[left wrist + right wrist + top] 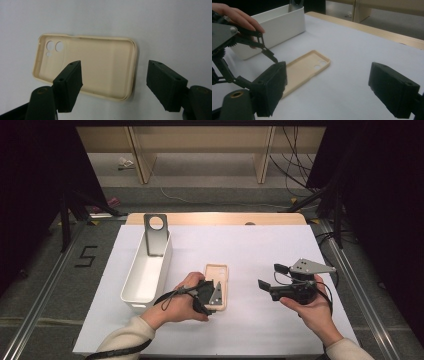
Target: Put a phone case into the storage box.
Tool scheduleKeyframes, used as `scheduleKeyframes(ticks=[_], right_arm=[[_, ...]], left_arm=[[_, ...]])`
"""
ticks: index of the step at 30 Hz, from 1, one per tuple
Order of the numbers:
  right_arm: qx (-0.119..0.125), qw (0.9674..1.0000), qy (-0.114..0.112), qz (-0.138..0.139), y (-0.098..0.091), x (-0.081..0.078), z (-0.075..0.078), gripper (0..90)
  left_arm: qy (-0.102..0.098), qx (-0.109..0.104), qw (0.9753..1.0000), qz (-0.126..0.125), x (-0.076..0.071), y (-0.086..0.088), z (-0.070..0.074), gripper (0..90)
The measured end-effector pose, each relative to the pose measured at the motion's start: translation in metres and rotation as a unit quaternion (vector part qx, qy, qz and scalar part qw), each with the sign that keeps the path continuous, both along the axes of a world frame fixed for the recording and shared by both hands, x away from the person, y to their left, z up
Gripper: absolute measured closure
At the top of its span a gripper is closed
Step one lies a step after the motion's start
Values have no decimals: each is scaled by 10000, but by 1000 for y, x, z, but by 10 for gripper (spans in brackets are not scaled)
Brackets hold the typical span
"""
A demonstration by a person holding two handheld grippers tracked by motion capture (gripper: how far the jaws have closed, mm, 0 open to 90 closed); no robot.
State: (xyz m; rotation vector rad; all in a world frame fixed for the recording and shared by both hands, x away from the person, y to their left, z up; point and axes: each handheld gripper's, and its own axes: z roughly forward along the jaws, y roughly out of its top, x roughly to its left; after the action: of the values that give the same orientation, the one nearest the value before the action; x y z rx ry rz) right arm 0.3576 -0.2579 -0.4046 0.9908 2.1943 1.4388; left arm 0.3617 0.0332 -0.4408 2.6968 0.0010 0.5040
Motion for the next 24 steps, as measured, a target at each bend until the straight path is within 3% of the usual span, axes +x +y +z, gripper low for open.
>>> scheduleKeyframes(ticks=[6,24], right_arm=[[11,10000,-2,6,0,0,0,161],[4,10000,2,14,1,0,0,161]], left_arm=[[-168,259,9995,-114,2,-6,-5,288],[-87,475,9988,-113,8,-9,-17,294]])
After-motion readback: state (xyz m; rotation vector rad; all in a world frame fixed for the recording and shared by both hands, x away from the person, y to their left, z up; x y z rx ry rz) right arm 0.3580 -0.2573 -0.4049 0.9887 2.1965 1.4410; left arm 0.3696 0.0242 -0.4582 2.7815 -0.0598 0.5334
